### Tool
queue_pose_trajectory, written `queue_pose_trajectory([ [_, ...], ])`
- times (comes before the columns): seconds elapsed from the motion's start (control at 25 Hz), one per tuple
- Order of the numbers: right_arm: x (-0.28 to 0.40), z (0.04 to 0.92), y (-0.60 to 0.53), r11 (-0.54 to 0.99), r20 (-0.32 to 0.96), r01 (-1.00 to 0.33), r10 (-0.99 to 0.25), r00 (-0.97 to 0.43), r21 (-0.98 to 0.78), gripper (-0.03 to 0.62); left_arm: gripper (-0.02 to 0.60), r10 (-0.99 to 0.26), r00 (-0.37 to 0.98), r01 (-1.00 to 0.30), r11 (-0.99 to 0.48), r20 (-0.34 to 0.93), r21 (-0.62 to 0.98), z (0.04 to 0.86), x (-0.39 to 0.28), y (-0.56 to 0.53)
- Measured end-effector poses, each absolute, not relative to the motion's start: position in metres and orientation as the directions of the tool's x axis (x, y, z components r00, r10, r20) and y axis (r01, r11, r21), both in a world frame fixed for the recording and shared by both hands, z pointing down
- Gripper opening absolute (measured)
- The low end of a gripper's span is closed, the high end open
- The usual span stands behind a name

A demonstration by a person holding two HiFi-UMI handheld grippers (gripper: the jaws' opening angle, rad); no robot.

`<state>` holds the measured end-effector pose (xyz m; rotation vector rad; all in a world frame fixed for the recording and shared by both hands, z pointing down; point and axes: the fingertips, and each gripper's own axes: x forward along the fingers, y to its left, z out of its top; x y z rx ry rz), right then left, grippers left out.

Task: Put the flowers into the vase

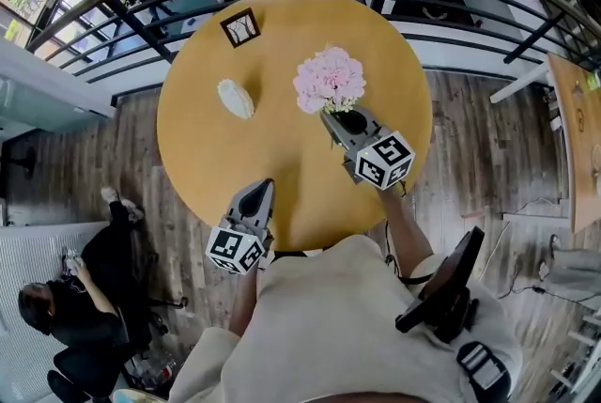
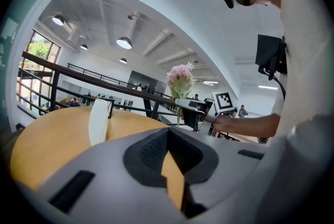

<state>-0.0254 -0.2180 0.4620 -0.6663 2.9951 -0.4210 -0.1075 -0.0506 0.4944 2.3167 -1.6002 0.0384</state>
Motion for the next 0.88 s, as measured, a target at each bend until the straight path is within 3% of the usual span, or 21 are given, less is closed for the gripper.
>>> queue_pose_trajectory([
  [0.24,-0.065,0.396,-0.229,0.910,-0.100,-0.365,-0.389,-0.916,-0.196,0.066,0.006,-0.896,0.404,-0.900,-0.353,0.183,0.257,0.493,-0.120,-0.058],
  [0.44,-0.136,0.339,-0.238,0.947,-0.188,-0.302,-0.319,-0.929,-0.112,0.066,0.006,-0.910,0.375,-0.904,-0.318,0.174,0.286,0.495,-0.163,-0.051],
  [0.88,-0.229,0.334,-0.241,0.981,-0.205,-0.188,-0.193,-0.959,-0.044,0.067,0.006,-0.957,0.220,-0.943,-0.159,0.191,0.291,0.502,-0.210,-0.026],
])
